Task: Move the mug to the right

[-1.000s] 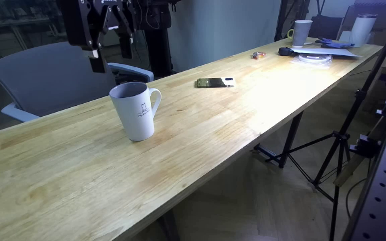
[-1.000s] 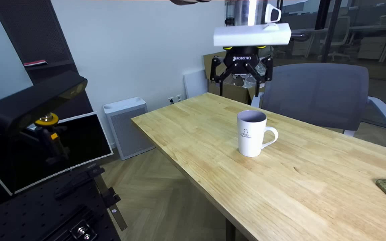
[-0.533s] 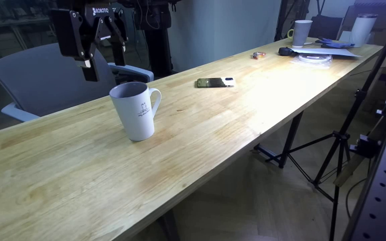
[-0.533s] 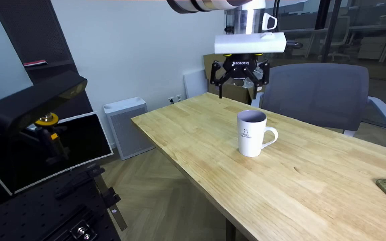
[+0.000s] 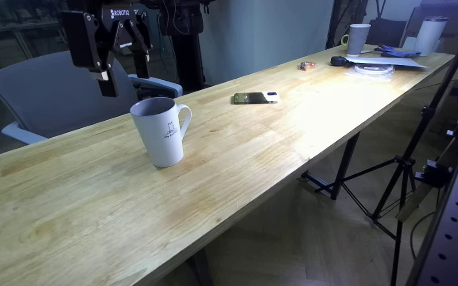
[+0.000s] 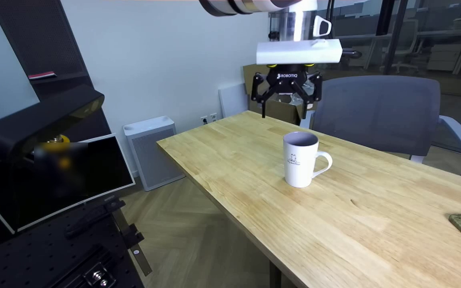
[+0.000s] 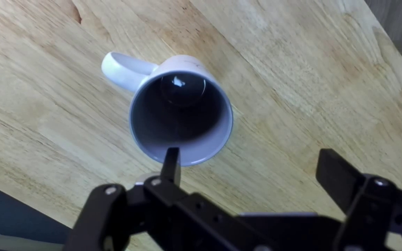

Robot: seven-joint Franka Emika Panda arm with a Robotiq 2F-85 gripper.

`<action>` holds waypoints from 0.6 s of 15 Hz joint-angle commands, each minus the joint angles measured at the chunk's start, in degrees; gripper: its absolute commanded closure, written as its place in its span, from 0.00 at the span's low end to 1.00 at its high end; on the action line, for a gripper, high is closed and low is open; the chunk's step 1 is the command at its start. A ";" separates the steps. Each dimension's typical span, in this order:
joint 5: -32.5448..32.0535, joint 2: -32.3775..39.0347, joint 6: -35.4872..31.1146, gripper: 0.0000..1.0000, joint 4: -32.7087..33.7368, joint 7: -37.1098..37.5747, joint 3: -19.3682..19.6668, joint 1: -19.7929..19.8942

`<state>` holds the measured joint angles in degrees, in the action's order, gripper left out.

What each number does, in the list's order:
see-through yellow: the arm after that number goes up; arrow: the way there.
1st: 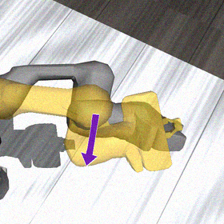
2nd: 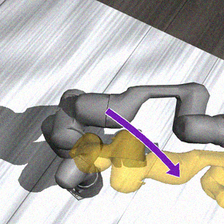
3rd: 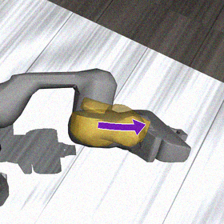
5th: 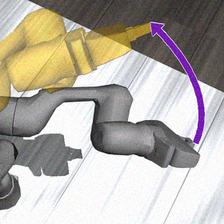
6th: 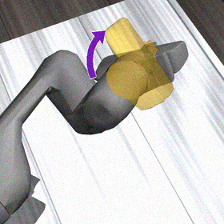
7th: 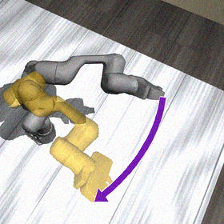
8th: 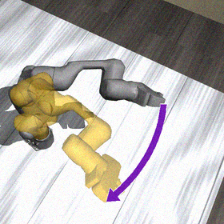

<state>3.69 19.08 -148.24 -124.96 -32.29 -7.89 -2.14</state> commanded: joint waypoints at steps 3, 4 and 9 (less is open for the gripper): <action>-1.30 1.68 0.13 0.00 0.48 0.76 -1.28 0.95; -1.66 1.97 0.07 0.00 0.45 0.83 -1.22 0.92; -4.64 3.49 -1.84 0.00 0.39 1.83 -0.52 0.55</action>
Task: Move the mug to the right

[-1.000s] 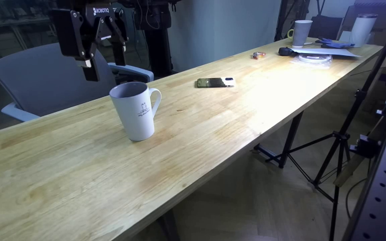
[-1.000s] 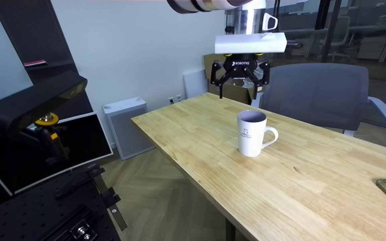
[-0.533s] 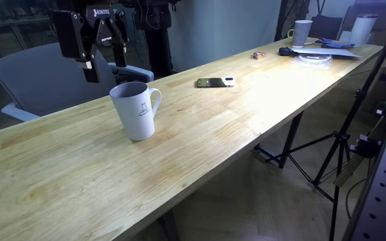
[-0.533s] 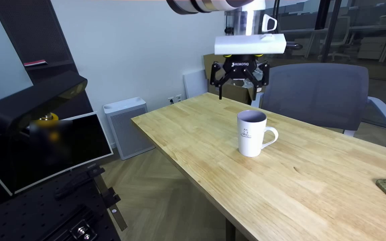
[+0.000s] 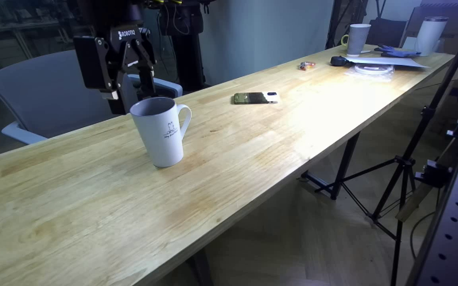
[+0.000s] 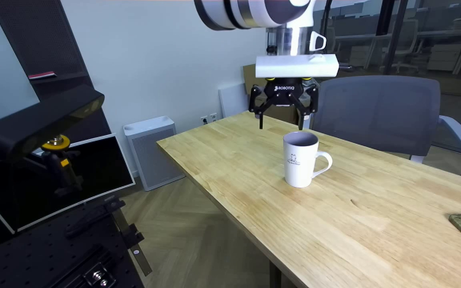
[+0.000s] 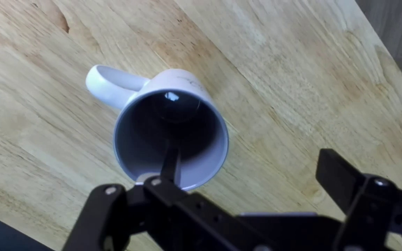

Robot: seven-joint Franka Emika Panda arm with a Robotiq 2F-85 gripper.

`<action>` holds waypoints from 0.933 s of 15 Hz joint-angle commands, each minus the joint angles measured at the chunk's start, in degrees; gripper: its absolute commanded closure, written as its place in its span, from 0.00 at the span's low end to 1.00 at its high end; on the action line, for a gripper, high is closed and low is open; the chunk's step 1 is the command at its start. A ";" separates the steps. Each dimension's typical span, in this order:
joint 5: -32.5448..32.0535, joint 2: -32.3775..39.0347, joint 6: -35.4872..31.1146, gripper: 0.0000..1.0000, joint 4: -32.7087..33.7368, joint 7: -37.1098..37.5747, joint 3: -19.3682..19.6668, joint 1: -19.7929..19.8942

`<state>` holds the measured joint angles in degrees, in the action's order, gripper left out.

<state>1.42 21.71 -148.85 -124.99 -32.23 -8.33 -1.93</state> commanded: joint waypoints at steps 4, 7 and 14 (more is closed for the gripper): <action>-4.34 2.36 -1.91 0.00 0.67 2.16 0.05 0.47; -5.45 3.48 -1.96 0.00 0.68 2.31 0.08 0.43; -7.38 5.05 -2.14 0.00 0.54 2.80 0.73 0.78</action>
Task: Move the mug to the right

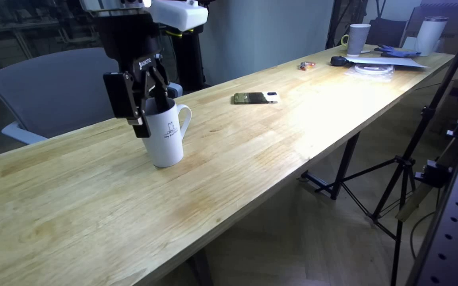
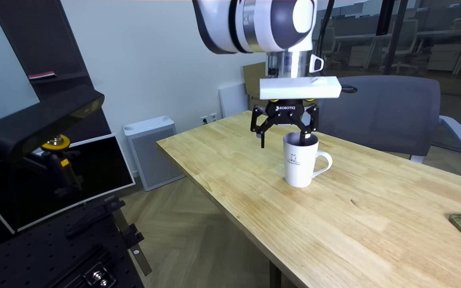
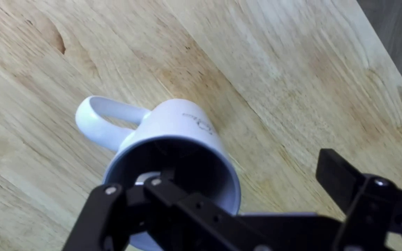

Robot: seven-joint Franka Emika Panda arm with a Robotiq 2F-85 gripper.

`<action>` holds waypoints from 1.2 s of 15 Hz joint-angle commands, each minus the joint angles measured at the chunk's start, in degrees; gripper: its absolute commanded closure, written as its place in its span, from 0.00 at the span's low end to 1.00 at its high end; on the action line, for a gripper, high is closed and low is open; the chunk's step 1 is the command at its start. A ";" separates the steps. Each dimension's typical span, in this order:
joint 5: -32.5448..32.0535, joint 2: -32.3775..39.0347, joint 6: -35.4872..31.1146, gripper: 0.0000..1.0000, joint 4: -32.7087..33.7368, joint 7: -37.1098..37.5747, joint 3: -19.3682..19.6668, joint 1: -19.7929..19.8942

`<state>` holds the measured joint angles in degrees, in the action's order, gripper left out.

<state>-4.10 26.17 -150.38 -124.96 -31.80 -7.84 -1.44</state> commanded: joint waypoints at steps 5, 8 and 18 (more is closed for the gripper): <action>-2.85 1.77 -0.79 0.00 1.56 3.66 1.14 0.28; -4.30 2.44 -1.31 0.00 2.26 5.36 1.90 -0.25; -10.87 7.32 -2.63 0.00 5.01 14.84 6.29 -4.59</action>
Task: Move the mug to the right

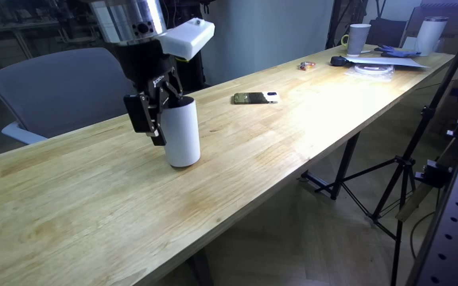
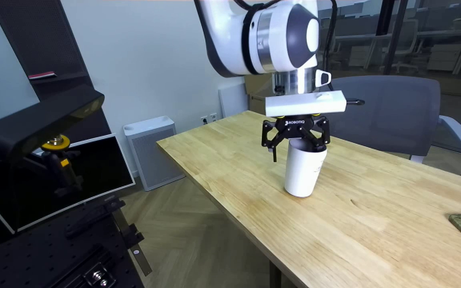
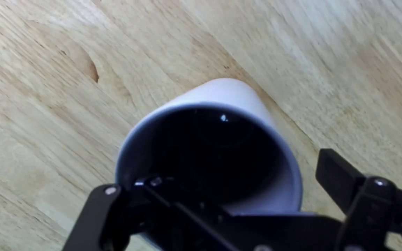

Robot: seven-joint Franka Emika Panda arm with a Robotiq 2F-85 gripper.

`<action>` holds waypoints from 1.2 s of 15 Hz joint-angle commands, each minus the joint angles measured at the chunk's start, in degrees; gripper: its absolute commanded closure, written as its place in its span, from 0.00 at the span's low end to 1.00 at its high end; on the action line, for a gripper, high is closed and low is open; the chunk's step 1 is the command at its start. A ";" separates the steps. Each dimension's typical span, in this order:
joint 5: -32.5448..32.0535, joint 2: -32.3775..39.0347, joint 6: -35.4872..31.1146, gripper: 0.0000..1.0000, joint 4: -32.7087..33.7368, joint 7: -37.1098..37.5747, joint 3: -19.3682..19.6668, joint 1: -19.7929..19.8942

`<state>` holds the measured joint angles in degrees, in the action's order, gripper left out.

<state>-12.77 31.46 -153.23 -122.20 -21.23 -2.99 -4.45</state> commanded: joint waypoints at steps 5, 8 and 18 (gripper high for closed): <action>-3.39 2.94 0.38 0.39 3.44 5.43 2.34 -2.21; -4.04 2.99 0.53 0.60 3.92 6.05 3.05 -2.28; -4.78 3.61 2.87 0.98 4.04 8.97 3.88 -3.41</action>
<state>-15.60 33.78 -150.70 -119.70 -15.70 -0.35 -6.97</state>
